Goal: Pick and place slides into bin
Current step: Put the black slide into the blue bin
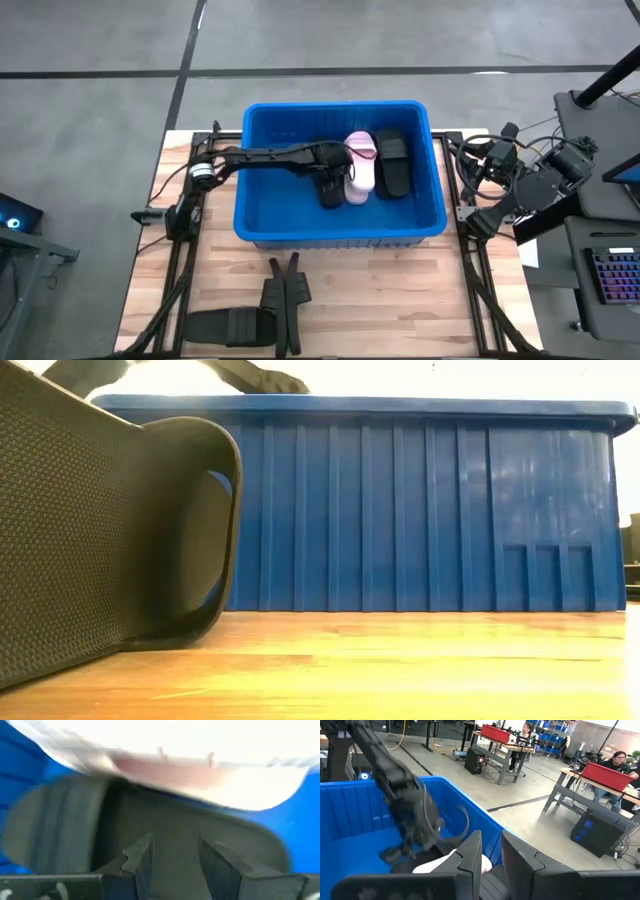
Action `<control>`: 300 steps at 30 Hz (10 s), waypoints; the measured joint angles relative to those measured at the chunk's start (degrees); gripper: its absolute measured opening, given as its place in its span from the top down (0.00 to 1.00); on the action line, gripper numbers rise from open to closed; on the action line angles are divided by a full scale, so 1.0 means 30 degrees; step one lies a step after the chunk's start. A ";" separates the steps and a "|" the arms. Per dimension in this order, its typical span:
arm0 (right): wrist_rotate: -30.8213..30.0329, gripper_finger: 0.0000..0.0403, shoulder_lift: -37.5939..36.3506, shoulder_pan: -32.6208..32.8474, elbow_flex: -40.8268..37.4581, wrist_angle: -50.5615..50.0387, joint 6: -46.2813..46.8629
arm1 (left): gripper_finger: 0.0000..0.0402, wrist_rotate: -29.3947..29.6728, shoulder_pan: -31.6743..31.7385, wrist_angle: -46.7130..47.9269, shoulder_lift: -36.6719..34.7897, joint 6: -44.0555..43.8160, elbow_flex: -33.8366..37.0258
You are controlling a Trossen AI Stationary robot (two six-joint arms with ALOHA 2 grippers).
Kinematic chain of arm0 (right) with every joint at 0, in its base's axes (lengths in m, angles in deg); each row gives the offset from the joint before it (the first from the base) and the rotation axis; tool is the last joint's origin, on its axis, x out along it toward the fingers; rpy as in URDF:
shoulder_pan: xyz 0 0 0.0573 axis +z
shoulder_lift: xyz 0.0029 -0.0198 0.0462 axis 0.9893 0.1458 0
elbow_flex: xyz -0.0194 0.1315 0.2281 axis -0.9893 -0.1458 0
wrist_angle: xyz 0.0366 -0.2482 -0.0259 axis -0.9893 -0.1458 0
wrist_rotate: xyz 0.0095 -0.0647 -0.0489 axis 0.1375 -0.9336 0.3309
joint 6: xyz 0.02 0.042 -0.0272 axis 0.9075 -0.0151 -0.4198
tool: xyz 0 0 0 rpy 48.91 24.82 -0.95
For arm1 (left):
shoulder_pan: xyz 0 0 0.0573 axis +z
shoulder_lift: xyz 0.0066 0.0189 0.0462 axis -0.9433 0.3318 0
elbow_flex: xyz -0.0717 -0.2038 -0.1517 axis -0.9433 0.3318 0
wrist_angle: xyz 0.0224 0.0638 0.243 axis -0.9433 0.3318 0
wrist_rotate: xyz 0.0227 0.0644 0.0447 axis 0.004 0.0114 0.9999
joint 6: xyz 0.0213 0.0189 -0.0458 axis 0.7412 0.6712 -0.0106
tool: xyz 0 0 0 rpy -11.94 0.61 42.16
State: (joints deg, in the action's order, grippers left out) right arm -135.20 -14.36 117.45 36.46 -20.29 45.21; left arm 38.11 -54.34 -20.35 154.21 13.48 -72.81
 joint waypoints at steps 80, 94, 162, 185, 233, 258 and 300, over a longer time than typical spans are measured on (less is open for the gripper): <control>0.1560 0.84 0.6127 0.0007 0.0041 0.0152 0.4368 | 0.29 0.1915 -2.5975 -0.8720 -1.1642 -4.2519 1.7665; 0.1523 0.84 0.6113 0.0007 0.0537 0.0153 0.4368 | 0.96 0.1212 -2.6180 -1.3355 -1.1893 -4.0359 1.9767; 0.8080 0.39 0.9300 -0.1952 0.0554 2.2666 -0.8625 | 0.99 0.9754 -1.3911 -2.1241 -1.4507 -0.4862 1.0460; 0.7916 0.69 0.9347 -0.2337 0.0561 2.3868 -1.1758 | 0.99 0.4678 -1.1907 -2.2182 -1.1219 -0.4965 0.6733; 1.9141 0.88 0.3224 -0.9933 0.0532 0.9184 0.9449 | 0.40 1.0446 -1.1790 -2.4901 -0.9296 2.7284 0.6467; 2.4038 0.88 0.3938 -1.4192 0.0553 0.9753 0.9009 | 0.40 1.3110 -1.1614 -2.5981 -0.5988 3.2013 0.5028; 2.3830 0.56 0.5037 -1.3835 0.0583 0.9154 0.5097 | 0.99 1.4901 -0.8796 -2.8297 -0.5019 2.4968 0.4343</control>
State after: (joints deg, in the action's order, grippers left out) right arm -63.71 0.75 75.95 38.21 7.17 60.50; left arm 82.82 -80.73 -105.24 139.15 88.39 -59.78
